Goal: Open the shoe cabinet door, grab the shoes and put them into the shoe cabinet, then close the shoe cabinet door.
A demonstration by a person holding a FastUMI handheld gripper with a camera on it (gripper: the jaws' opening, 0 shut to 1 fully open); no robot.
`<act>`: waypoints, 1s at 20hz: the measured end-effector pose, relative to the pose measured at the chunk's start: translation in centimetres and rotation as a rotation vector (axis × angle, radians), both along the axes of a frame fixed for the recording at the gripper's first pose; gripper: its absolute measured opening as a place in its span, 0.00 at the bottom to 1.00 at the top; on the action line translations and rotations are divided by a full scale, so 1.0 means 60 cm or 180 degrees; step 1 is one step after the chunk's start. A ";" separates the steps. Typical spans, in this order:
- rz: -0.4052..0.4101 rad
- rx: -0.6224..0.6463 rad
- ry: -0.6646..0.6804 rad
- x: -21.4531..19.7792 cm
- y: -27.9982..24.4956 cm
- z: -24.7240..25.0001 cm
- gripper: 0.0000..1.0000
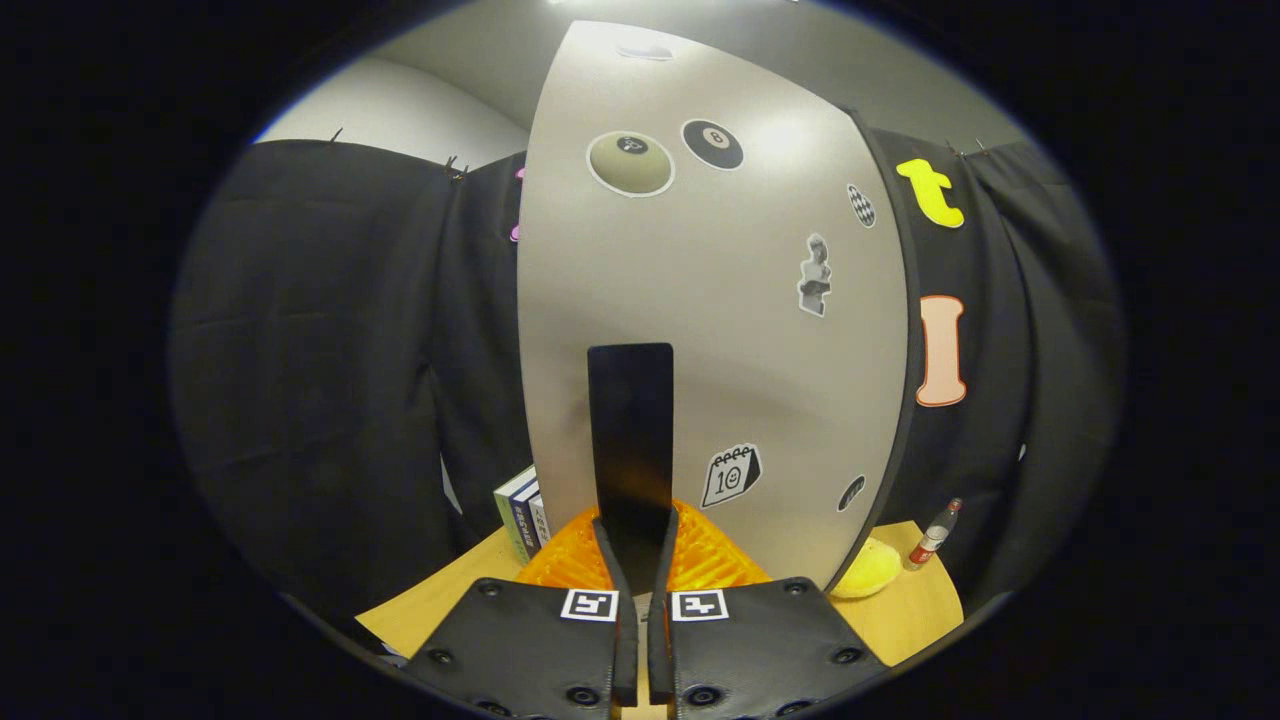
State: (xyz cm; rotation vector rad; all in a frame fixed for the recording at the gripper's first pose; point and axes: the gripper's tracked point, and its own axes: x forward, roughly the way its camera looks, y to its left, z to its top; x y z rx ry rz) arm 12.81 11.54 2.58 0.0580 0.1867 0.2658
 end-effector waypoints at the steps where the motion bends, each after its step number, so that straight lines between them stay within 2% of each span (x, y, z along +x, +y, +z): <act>1: 0.0014 0.0000 -0.0005 -0.005 -0.004 0.000 0.06; 15: 0.0276 -0.0003 0.0045 -0.045 -0.104 -0.007 0.05; 20: 0.0174 -0.0058 0.0048 -0.060 -0.145 -0.009 0.05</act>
